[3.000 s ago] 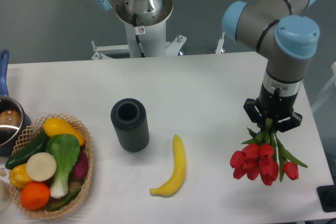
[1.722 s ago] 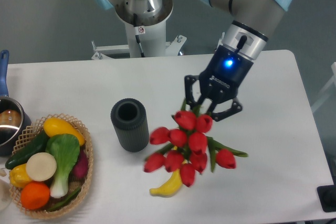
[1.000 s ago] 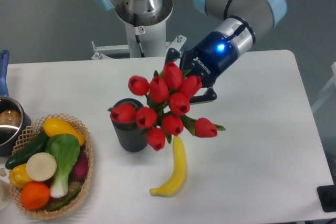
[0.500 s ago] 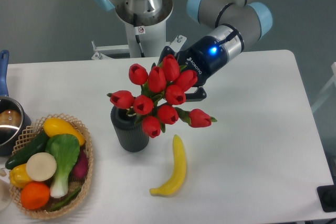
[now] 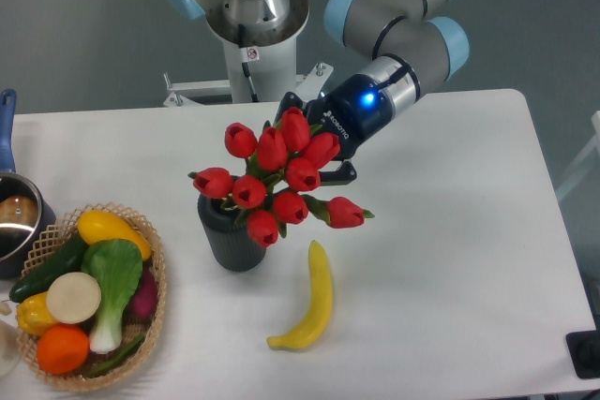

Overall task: Insert the flowers into the vase
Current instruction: 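Lower the tulip stems down into the black vase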

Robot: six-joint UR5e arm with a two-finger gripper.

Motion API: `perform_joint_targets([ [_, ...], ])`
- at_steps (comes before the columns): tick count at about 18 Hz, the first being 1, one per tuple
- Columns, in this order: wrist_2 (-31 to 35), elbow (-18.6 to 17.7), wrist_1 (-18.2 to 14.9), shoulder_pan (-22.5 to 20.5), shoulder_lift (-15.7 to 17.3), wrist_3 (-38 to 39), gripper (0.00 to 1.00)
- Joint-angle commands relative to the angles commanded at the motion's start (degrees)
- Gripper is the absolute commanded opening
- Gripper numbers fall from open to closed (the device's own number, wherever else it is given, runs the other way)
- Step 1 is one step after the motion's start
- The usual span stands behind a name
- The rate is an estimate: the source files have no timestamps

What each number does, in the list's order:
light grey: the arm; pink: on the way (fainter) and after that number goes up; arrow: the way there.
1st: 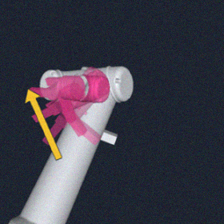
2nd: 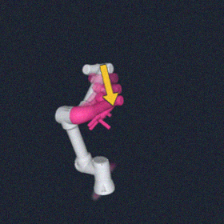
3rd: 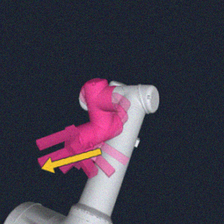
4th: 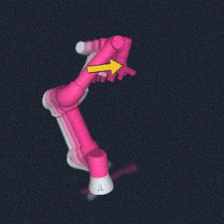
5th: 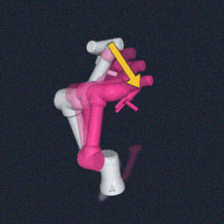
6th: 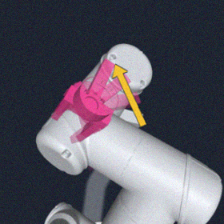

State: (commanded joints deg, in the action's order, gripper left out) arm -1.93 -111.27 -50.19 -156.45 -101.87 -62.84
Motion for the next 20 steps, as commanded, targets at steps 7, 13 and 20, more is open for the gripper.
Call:
perform_joint_targets([
  [7, 0.7, -5.6, 0.0, 0.1, 0.2, -9.0, 0.0],
  [13, 1.7, -11.1, 0.0, 0.4, 0.8, -15.7, 0.05],
  [20, 1.7, -12.7, 0.0, 0.0, -0.2, -22.1, 0.47],
])
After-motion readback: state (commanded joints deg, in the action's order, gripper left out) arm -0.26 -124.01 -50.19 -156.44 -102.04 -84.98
